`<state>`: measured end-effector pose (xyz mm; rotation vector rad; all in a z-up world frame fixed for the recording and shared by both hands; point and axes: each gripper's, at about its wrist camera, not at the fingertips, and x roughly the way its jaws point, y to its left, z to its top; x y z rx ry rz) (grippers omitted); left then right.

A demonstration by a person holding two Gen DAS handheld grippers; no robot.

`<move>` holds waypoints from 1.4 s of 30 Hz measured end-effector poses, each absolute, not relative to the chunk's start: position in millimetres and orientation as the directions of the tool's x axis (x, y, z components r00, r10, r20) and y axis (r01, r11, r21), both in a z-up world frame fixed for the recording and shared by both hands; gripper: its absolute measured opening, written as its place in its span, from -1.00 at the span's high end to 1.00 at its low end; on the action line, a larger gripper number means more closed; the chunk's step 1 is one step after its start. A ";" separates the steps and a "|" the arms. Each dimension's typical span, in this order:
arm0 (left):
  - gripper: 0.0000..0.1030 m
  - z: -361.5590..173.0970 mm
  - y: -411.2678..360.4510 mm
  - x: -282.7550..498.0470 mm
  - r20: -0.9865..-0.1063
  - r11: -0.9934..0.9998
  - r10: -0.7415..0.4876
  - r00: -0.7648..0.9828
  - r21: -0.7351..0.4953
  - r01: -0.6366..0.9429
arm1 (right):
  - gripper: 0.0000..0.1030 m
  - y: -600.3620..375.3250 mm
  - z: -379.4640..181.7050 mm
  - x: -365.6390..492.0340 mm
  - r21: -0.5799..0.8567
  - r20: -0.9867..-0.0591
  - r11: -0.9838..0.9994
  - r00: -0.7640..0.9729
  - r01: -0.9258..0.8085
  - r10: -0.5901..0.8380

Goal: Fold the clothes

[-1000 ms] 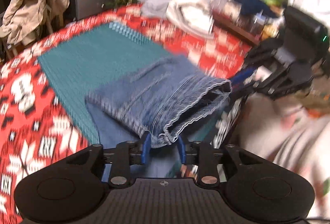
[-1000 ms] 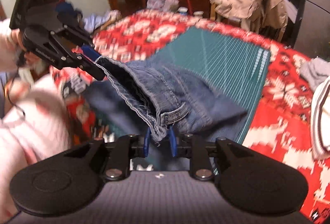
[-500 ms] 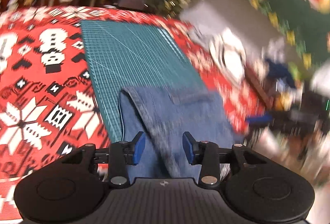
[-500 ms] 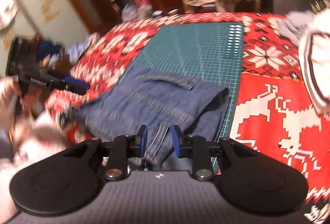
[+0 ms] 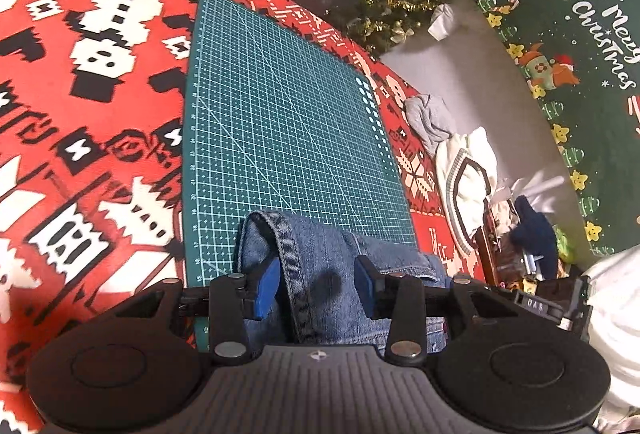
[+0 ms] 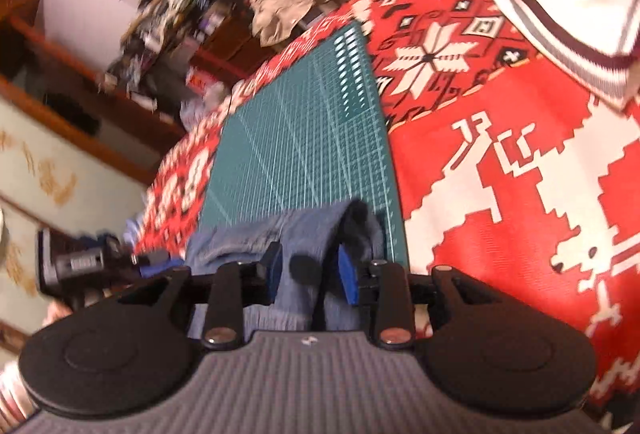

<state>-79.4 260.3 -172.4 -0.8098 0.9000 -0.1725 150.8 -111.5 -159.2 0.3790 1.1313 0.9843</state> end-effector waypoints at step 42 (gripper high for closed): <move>0.86 -193.7 275.3 -83.4 -0.579 0.590 -0.428 0.694 -0.760 -0.271 | 0.89 -71.2 -199.6 177.3 0.815 -0.488 0.467 0.029 -0.342 0.872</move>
